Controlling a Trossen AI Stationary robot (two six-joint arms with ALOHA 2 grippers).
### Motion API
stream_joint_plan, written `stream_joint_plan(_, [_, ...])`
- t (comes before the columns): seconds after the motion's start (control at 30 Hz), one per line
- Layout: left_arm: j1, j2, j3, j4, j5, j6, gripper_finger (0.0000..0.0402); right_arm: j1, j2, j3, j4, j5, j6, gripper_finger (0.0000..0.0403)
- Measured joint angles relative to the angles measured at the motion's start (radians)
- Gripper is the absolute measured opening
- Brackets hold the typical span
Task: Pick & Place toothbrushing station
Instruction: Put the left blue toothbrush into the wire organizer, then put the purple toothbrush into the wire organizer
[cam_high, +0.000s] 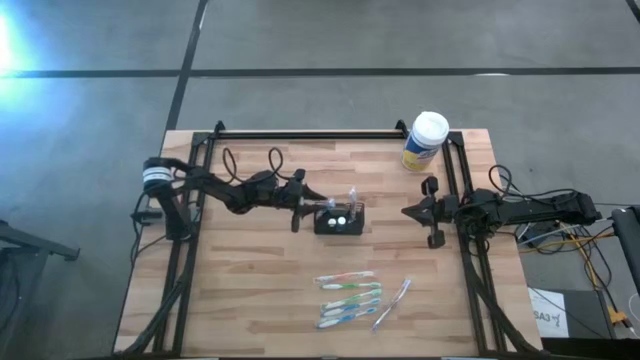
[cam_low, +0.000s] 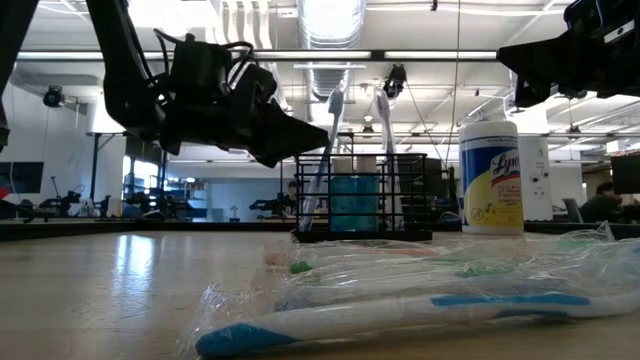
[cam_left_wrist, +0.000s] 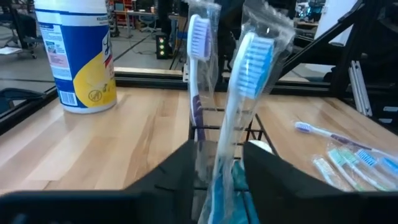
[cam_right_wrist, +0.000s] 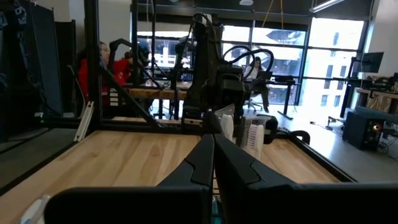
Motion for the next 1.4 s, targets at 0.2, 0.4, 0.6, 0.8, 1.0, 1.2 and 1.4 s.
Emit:
stream_joint_plan(0.2, [0.0,-0.063,-0.001,-0.018,0.0,-0.019,0.0229,0.0,0.0,0.0,-0.001,0.0,0.0,0.0008])
stream_joint_plan(0.4, [0.0,-0.272,-0.001,-0.238,0.0,-0.019,0.0265,0.0,-0.001,0.0,-0.005,0.0,0.0,0.0008])
stream_joint_plan(0.6, [-0.003,-0.58,-0.001,-0.599,-0.003,-0.015,0.0235,0.0,-0.001,0.0,-0.016,0.0,0.0,0.0008])
stream_joint_plan(0.8, [-0.035,-0.858,-0.001,-0.897,-0.106,-0.003,0.0116,0.0,-0.001,0.0,-0.018,0.0,0.0,0.0008])
stream_joint_plan(1.0, [-0.135,-1.085,-0.006,-1.084,-0.312,0.086,0.0011,0.0,-0.001,0.0,-0.018,0.0,0.012,0.0008])
stream_joint_plan(1.2, [-0.259,-1.19,-0.13,-0.898,-0.209,0.227,0.0005,0.0,0.0,0.0,-0.018,0.0,0.013,0.0008])
stream_joint_plan(1.4, [-0.252,-1.263,-0.302,-0.714,-0.23,0.251,0.0008,0.0,-0.002,0.0,-0.017,0.0,0.032,0.0008])
